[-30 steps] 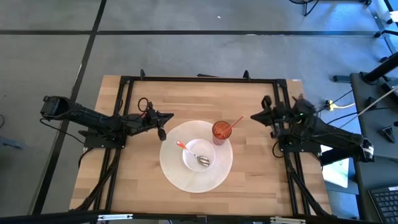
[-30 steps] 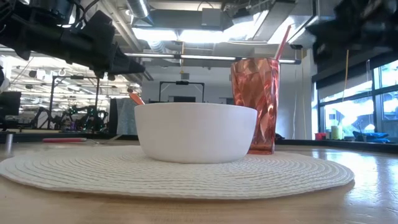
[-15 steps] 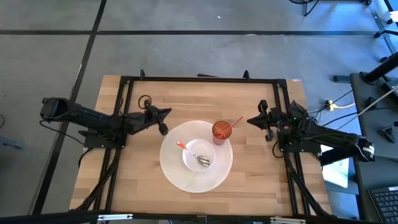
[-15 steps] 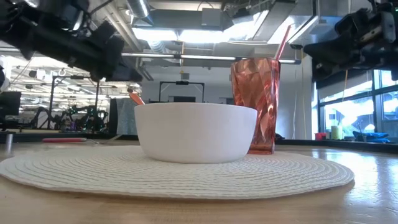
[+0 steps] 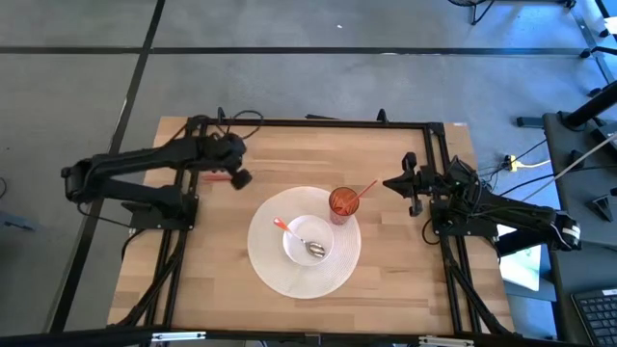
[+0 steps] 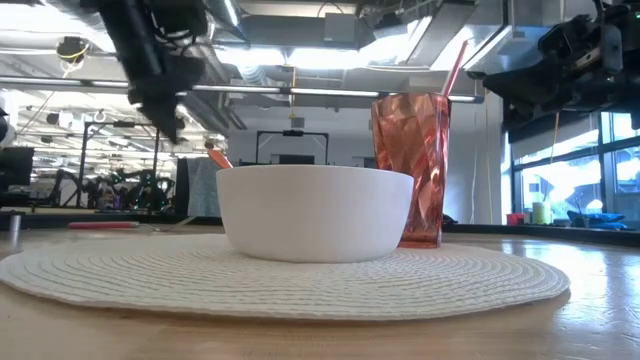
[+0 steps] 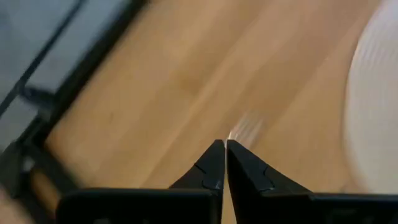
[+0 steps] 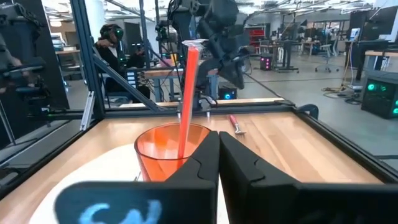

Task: Pick & Place Utensil
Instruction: Put the pink fork into the white bowl

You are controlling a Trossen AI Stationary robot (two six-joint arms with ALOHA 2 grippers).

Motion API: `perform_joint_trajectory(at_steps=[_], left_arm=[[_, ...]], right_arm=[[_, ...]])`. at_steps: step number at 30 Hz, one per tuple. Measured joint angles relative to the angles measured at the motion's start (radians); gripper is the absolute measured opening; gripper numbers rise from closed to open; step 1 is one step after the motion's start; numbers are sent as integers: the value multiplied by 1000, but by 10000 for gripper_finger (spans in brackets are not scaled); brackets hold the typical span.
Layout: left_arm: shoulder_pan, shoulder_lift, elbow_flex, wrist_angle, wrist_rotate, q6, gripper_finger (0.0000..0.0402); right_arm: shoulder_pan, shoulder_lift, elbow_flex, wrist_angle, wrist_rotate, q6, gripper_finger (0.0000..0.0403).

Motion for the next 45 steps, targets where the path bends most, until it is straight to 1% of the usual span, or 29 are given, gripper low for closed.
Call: perform_joint_trajectory(at_steps=[4, 6, 7, 9, 13, 15, 17, 21, 25, 29, 33, 37, 40, 45], left_arm=[[35, 50, 20, -200, 25, 78, 40], [50, 95, 17, -302, 99, 110, 63], [53, 119, 16, -319, 133, 121, 76], [51, 157, 17, -312, 163, 148, 105], [35, 205, 17, -264, 160, 279, 161], [34, 217, 17, -265, 179, 350, 181], [37, 233, 17, -254, 211, 396, 191], [58, 277, 17, -196, 224, 415, 195], [91, 353, 17, -183, 268, 446, 196], [147, 442, 17, -150, 247, 467, 196], [187, 507, 17, -87, 249, 505, 196], [221, 552, 17, -35, 271, 522, 196], [250, 586, 17, -36, 276, 528, 193], [298, 620, 23, -40, 300, 539, 178]], right_arm=[[0, 0, 0, 0, 0, -24, 10], [0, 0, 0, 1, 0, -24, 13], [0, 0, 0, 1, 0, -24, 14], [0, 0, 0, 1, 1, -23, 14], [0, 0, 0, 2, 1, -21, 6], [0, 0, 0, 2, 0, -18, 4], [0, 0, 0, 1, 0, -15, 4], [0, 0, 0, 1, 0, -15, 16], [0, 0, 0, 1, 0, -16, 22], [0, 0, 0, 1, 0, -18, 23], [0, 0, 0, 2, 0, -15, 23], [0, 0, 0, 2, 0, -13, 23], [0, 0, 0, 2, 0, -14, 23], [0, 0, 0, 2, 1, -16, 23]])
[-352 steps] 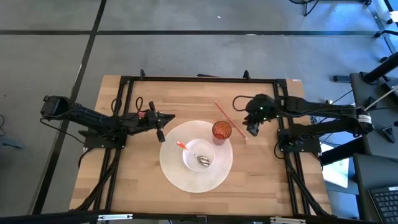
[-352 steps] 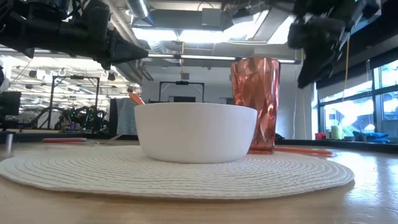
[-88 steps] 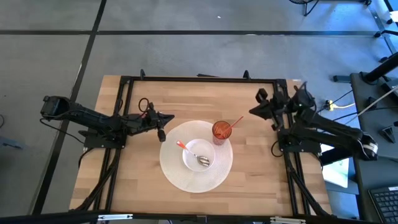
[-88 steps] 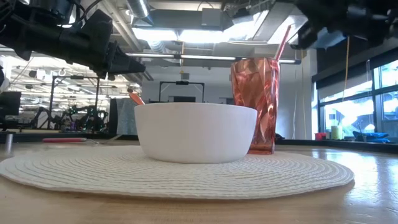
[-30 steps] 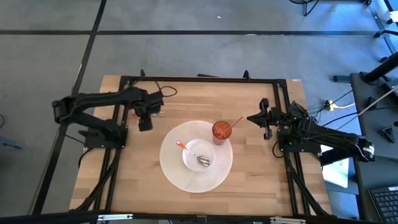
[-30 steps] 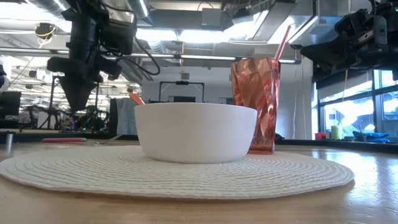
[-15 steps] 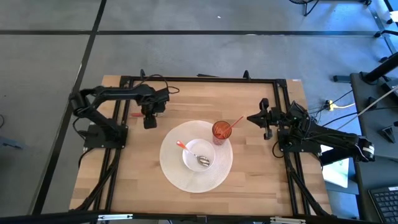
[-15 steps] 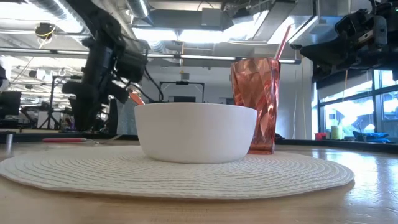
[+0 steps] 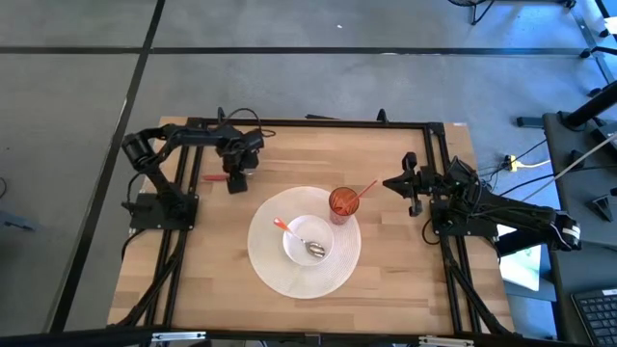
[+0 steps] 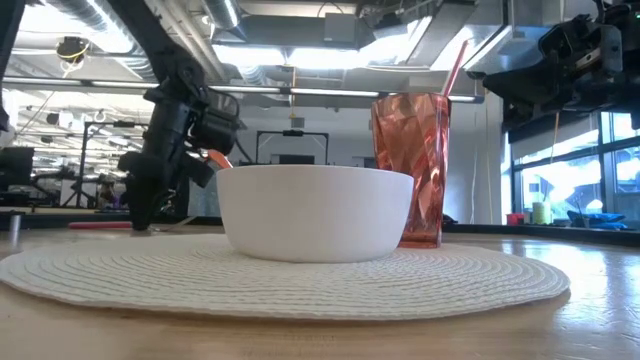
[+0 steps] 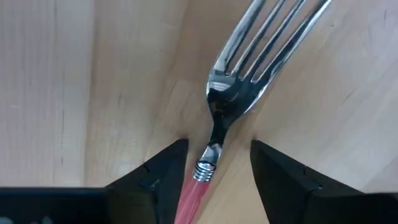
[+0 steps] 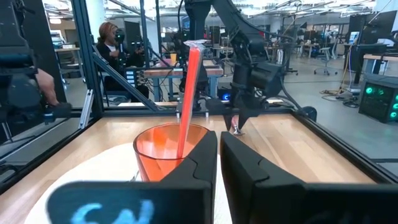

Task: Pick & Place Utensil
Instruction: Put the pink fork into the white bowl

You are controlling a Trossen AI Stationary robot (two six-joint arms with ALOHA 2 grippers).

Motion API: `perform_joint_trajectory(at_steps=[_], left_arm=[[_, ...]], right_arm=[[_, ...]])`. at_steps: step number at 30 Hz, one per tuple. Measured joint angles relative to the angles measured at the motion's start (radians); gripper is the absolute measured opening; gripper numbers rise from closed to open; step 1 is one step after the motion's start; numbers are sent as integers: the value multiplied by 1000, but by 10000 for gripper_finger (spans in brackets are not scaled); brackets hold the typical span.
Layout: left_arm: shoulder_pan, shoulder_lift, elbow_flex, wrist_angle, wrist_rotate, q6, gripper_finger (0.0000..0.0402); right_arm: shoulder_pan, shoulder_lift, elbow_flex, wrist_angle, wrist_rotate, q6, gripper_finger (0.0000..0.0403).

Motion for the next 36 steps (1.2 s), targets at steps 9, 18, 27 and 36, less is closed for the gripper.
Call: perform_joint_trajectory(at_steps=[9, 18, 27, 36], left_arm=[[28, 10, -2, 13, 23, -4, 96], [-5, 8, -2, 14, -16, -65, 17], [-192, -58, 100, -88, -195, -96, 12], [-451, -86, 320, -132, -460, -63, 12]], right_arm=[[0, 0, 0, 0, 0, -3, 23], [0, 0, 0, 0, 0, -2, 23], [0, 0, 0, -8, 0, -3, 23], [0, 0, 0, -10, 2, -27, 23]])
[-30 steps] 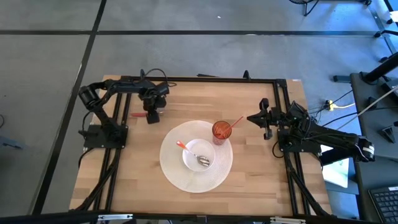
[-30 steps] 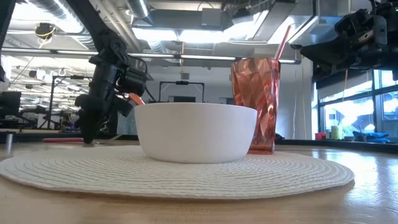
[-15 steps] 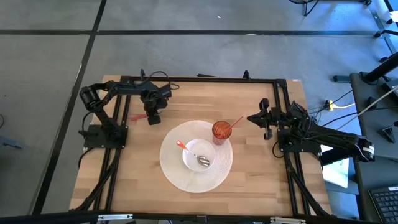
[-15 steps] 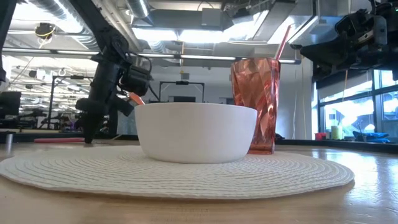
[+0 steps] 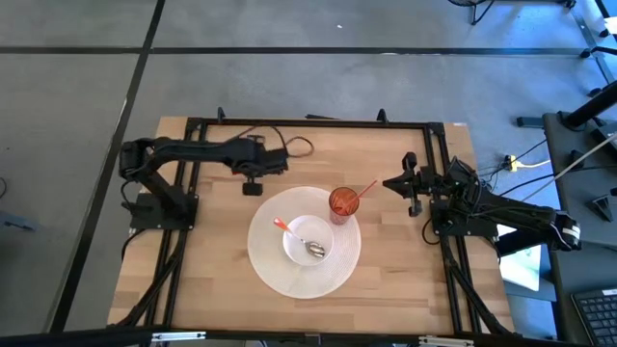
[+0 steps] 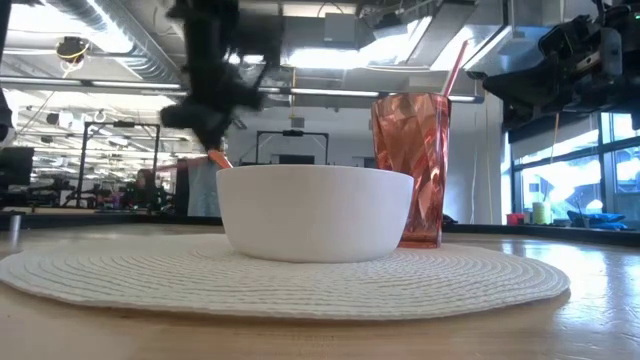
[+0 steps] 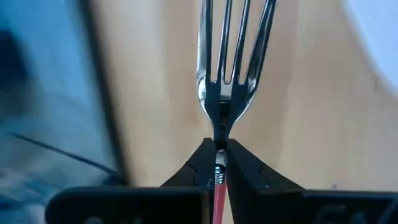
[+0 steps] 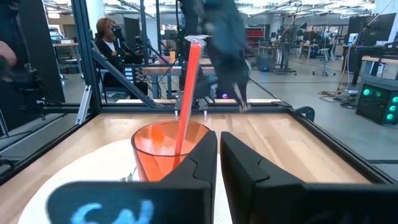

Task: Pick & Place Utensil
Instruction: Put the pink fork into the white bowl

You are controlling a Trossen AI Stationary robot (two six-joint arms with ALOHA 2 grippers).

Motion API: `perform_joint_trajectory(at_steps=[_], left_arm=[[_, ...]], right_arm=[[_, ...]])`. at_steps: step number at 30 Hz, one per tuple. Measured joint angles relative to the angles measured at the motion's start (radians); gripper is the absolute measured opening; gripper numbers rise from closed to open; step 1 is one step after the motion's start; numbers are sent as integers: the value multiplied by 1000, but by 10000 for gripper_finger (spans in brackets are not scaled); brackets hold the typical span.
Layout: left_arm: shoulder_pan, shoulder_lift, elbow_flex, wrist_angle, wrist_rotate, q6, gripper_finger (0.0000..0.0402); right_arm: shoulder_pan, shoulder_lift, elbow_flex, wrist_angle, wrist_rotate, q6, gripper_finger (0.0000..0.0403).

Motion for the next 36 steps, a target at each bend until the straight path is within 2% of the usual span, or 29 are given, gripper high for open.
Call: perform_joint_trajectory(at_steps=[6, 12, 17, 26, 31, 36], left_arm=[[-183, 33, 141, 43, -154, 59, 12], [-334, 162, 235, 43, -285, 183, 12], [-417, 297, 327, 86, -266, 252, 9], [-539, 486, 483, 97, -320, 372, 3], [-539, 501, 505, 76, -307, 300, 2], [-569, 502, 504, 71, -330, 394, 0]], right_arm=[[0, 0, 0, -6, 35, -3, 23], [0, 0, 0, -8, 35, -3, 23], [0, 0, 0, -8, 42, -3, 23], [0, 0, 0, -28, 42, -3, 23], [0, 0, 0, -44, 42, -2, 23], [0, 0, 0, -59, 42, -3, 23]])
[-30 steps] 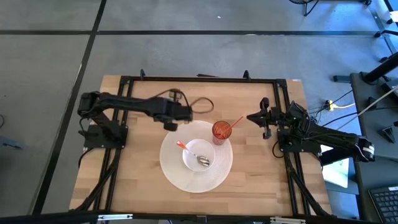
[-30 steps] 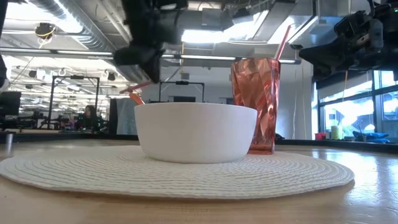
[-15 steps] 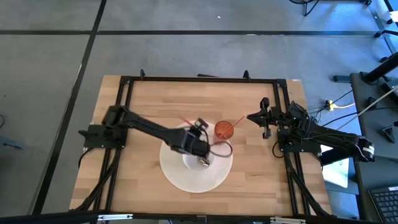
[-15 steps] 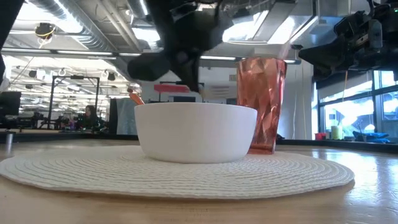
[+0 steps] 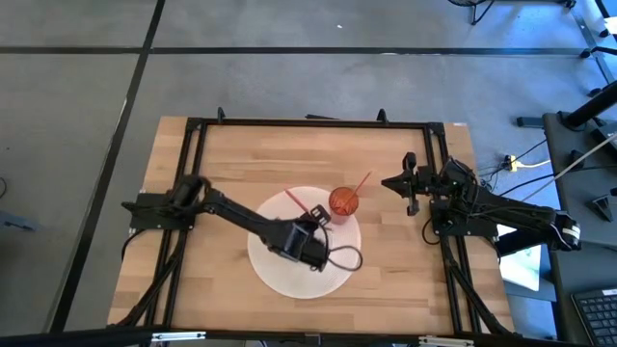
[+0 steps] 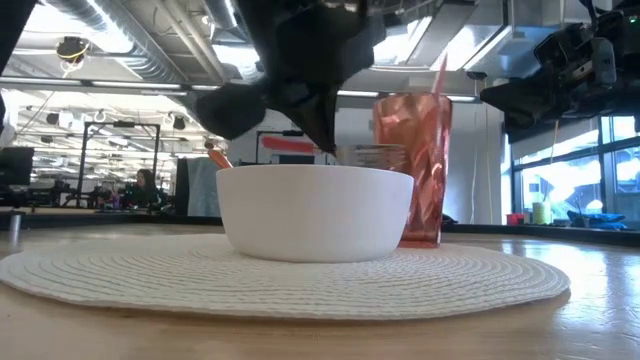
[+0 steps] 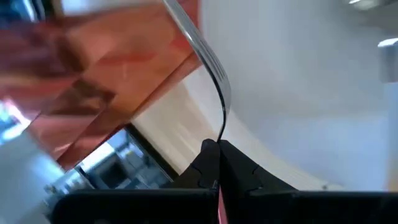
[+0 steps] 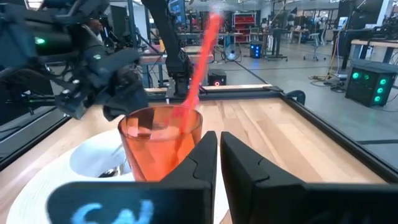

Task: Pick & Place Utensil
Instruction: Put the pink fork into the white bowl

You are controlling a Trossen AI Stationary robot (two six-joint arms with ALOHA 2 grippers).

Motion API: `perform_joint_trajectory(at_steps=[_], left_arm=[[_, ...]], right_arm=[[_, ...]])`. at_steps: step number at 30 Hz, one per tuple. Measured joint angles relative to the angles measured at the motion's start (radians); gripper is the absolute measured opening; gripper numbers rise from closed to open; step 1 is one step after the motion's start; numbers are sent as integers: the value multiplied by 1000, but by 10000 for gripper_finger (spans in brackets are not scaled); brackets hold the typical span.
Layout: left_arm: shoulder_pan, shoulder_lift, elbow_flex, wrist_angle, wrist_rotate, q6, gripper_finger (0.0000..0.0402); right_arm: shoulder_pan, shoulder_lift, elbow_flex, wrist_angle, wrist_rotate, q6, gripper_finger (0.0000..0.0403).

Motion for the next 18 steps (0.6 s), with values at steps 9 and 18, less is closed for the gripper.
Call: perform_joint_trajectory(at_steps=[9, 18], left_arm=[[-65, 0, -11, 3, -43, 315, 1], [-72, 0, -29, 13, 56, 452, 1]], right_arm=[[0, 0, 0, -9, 0, 3, 23], [0, 0, 0, -24, 0, 8, 23]])
